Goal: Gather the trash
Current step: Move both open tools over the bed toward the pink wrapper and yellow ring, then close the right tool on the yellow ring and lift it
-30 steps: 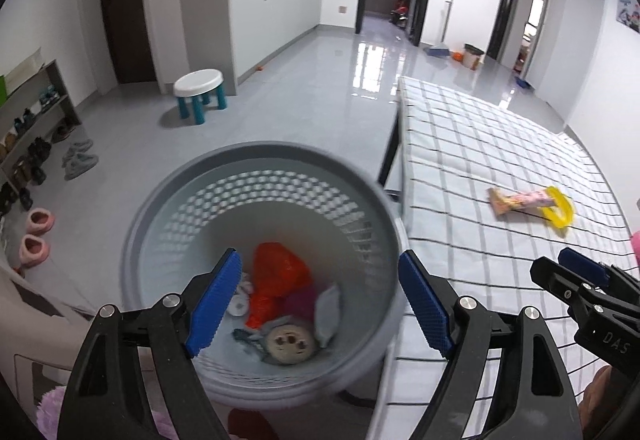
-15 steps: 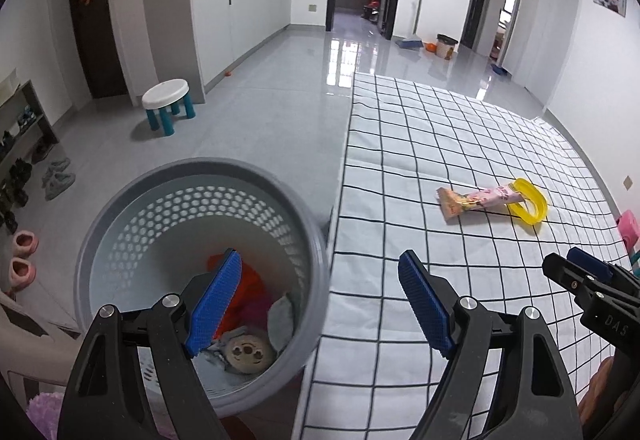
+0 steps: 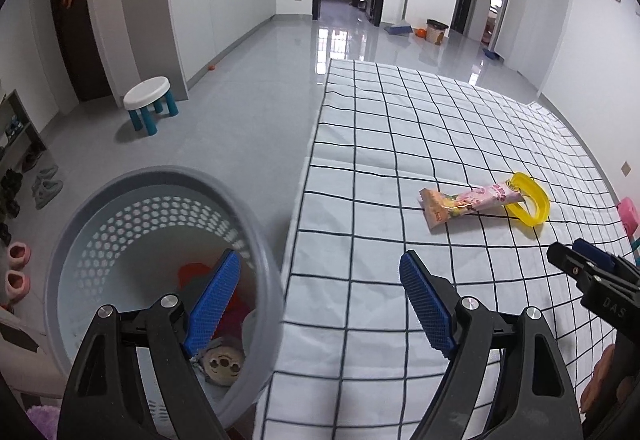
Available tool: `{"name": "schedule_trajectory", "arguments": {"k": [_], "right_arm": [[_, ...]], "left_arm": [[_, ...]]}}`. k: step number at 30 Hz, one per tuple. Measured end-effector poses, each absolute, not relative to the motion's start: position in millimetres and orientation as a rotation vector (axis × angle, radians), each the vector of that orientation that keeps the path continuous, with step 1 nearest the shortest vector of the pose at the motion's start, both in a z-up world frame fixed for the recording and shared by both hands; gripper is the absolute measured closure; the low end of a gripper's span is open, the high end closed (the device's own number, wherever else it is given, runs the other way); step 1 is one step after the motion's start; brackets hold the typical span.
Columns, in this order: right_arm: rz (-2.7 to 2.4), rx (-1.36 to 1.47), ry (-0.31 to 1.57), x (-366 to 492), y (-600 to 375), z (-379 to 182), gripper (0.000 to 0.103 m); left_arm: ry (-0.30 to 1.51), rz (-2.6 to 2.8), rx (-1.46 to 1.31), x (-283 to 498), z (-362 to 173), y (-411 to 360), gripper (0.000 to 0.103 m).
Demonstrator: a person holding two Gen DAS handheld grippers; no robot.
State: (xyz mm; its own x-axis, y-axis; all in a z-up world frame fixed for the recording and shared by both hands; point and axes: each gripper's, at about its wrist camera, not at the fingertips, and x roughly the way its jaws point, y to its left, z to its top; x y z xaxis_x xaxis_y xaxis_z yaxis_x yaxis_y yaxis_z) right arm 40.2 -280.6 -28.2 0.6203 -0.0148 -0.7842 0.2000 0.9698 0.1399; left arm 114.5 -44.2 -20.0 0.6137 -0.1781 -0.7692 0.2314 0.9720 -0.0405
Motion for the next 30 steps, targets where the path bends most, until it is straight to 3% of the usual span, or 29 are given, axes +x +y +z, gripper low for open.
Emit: {"name": "schedule_trajectory", "arguments": {"k": [8,14,30], "right_arm": [[-0.142,0.231,0.956,70.6,-310.7,-49.5,0.037],[-0.143,0.209,0.969,87.7,-321.8,-60.0,0.028],[-0.131,0.142,0.997,132.6,-335.7,-78.2,0.023]], "left_arm": [[0.891,-0.273,0.098,127.7,-26.8,-74.8,0.023],[0.895,-0.294,0.113,130.5,-29.5,-90.7,0.023],[0.911,-0.302,0.133,135.0,-36.6,-104.1,0.023]]}}
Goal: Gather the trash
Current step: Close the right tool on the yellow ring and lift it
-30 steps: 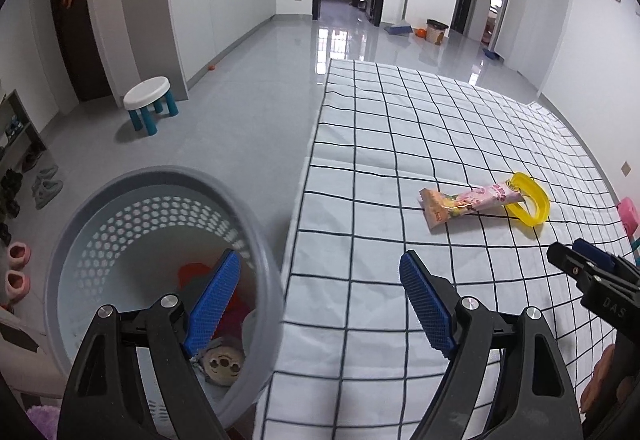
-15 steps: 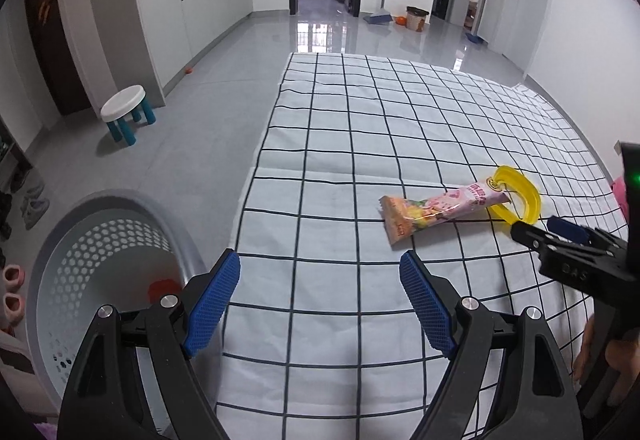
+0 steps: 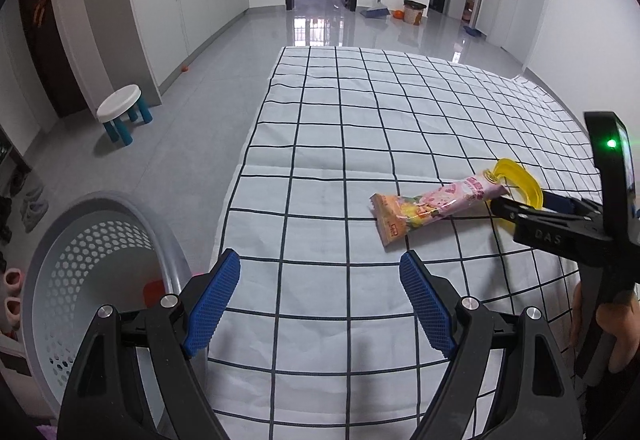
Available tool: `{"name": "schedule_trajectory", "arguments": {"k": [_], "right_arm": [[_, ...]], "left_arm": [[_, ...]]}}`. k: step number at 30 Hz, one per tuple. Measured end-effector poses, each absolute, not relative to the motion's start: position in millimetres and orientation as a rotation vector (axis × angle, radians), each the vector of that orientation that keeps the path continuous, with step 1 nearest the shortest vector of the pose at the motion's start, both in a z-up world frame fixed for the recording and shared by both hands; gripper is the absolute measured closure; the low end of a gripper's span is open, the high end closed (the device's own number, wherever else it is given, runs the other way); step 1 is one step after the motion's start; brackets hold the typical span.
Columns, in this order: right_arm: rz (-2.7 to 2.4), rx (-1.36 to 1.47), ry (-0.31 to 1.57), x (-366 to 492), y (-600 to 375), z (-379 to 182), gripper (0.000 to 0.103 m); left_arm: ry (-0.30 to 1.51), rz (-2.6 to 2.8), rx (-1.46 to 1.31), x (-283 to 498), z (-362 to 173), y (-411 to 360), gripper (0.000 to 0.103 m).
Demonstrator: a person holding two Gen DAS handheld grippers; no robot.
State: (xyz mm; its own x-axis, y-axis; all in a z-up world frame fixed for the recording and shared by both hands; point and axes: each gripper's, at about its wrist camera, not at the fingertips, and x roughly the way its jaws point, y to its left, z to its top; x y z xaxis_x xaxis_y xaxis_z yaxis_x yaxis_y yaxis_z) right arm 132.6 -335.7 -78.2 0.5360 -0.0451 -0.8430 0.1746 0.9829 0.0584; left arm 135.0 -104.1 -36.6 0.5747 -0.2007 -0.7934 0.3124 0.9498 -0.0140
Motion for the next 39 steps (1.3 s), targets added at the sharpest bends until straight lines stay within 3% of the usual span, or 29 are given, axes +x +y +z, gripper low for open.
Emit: {"name": "schedule_trajectory", "arguments": {"k": [5,7,25,39], "right_arm": [[-0.135,0.11,0.987,137.2,-332.5,-79.0,0.024],[-0.134,0.106,0.981,134.6,-332.8,-78.7,0.03],[-0.183,0.207,0.917,70.8,-367.8,-54.4,0.03],[-0.057,0.22,0.961,8.4,-323.4,-64.0,0.03]], "left_arm": [[0.906,-0.313,0.142,135.8,-36.5,-110.7,0.023],[0.904,-0.318,0.145,137.7,-36.4,-112.8,0.023],[0.908,-0.406,0.185,136.9,-41.3,-152.5,0.023],[0.898,-0.429,0.203,110.8,-33.4,-147.2,0.023]]}}
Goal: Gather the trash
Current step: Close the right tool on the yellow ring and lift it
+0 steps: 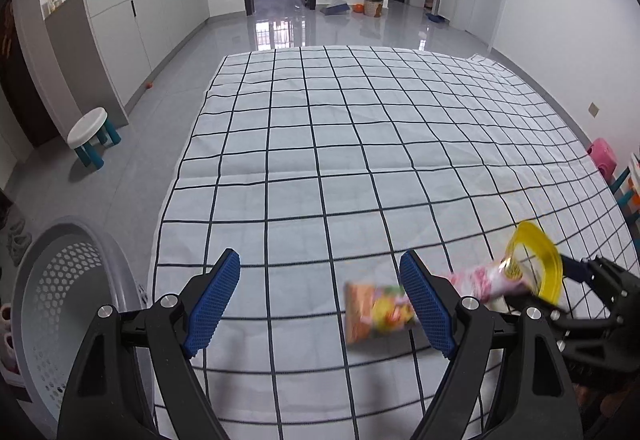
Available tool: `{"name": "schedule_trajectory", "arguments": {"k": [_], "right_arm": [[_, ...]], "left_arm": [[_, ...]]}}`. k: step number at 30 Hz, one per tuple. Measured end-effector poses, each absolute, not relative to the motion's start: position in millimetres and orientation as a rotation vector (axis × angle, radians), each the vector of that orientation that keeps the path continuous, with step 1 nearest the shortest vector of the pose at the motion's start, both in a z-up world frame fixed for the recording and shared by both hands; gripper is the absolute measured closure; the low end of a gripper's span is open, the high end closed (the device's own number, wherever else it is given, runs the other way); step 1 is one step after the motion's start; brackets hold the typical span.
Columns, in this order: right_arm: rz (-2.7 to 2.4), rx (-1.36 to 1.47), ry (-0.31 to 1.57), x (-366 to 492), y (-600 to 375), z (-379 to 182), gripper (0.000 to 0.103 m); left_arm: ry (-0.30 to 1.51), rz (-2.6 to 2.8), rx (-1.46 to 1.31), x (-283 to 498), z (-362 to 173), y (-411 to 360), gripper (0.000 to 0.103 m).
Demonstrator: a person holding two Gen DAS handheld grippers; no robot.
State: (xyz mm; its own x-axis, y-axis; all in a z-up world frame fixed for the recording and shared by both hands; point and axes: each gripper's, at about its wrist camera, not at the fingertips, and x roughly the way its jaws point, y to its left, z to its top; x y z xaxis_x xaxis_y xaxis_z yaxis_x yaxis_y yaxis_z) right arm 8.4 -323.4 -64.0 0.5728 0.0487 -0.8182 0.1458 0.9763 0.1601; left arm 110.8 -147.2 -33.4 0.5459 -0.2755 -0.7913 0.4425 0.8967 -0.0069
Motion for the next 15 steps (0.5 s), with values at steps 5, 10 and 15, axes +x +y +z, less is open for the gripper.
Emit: {"name": "schedule_trajectory", "arguments": {"k": [5,10,15], "right_arm": [[-0.054,0.231,0.968,-3.2,-314.1,-67.1,0.03],[-0.063,0.238,0.961,-7.0,-311.9,-66.4,0.03],[-0.084,0.24,0.949,-11.1,-313.8,-66.5,0.03]], "left_arm": [[0.893,-0.423,0.205,108.2,-32.0,-146.0,0.023],[0.92,-0.444,0.207,102.6,-43.4,-151.5,0.023],[0.951,-0.447,0.23,96.3,-64.0,-160.2,0.023]]}}
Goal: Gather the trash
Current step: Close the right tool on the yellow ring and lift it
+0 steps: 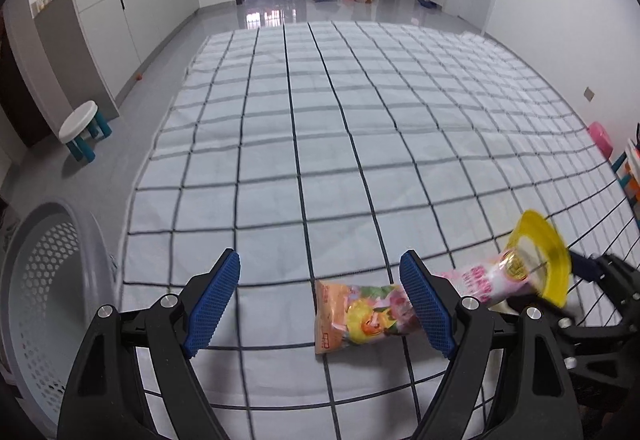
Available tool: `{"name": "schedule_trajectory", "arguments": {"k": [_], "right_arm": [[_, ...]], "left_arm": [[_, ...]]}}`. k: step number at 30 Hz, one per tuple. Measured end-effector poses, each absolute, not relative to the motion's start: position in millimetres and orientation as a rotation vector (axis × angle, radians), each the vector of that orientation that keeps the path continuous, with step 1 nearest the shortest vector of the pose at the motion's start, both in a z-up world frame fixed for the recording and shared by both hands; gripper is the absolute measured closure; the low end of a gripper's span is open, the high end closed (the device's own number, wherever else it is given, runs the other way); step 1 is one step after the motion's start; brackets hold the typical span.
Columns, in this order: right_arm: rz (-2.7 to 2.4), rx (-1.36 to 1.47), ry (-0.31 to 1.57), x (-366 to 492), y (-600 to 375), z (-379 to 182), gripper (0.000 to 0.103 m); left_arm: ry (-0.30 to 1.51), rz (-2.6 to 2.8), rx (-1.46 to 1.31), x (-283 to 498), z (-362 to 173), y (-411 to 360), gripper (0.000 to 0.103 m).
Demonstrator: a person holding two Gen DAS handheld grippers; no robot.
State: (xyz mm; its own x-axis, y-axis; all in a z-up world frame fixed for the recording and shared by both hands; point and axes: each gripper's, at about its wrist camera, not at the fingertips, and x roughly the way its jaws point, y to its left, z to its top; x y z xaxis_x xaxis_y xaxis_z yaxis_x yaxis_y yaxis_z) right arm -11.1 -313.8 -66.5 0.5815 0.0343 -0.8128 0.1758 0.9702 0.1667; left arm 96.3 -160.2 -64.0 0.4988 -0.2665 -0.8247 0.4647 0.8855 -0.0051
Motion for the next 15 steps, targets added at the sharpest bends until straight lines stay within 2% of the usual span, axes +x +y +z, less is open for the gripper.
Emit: {"name": "schedule_trajectory", "arguments": {"k": [15], "right_arm": [[-0.138,0.263,0.926,-28.4,-327.9,-62.2,0.03]], "left_arm": [[0.967,-0.436,0.262,91.1,-85.6,-169.8,0.021]]}}
